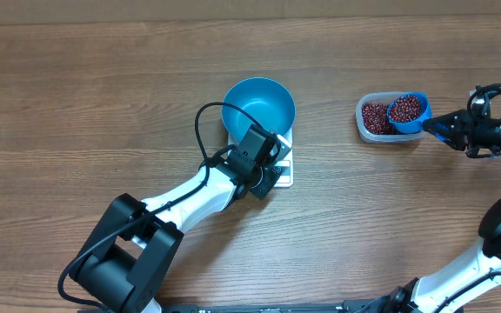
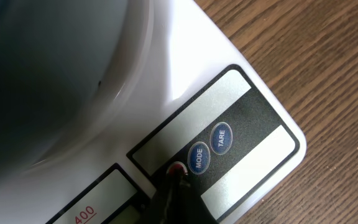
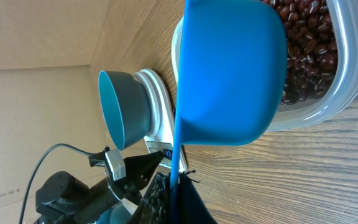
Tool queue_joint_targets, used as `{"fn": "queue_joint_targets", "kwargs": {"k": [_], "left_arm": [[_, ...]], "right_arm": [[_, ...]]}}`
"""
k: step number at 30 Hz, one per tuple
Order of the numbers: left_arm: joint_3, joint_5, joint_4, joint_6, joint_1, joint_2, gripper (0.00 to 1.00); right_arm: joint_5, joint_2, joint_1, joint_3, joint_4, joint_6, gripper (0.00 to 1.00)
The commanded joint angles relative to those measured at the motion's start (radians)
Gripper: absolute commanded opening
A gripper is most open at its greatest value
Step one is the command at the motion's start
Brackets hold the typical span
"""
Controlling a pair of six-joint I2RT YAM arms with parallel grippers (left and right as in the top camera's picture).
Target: Scoop item into bowl and weigh 150g on scale
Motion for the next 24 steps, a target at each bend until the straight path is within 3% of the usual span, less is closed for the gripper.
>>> {"fn": "queue_joint_targets", "kwargs": {"k": [1, 24], "left_arm": [[-0.006, -0.013, -0.01, 0.014, -0.013, -0.012, 0.04], [-0.006, -0.01, 0.026, 0.013, -0.013, 0.017, 0.04]], "right_arm": [[-0.021, 0.004, 0.002, -0.004, 0.006, -0.019, 0.04], [-0.021, 0.004, 0.002, -0.004, 0.011, -0.019, 0.04]]}}
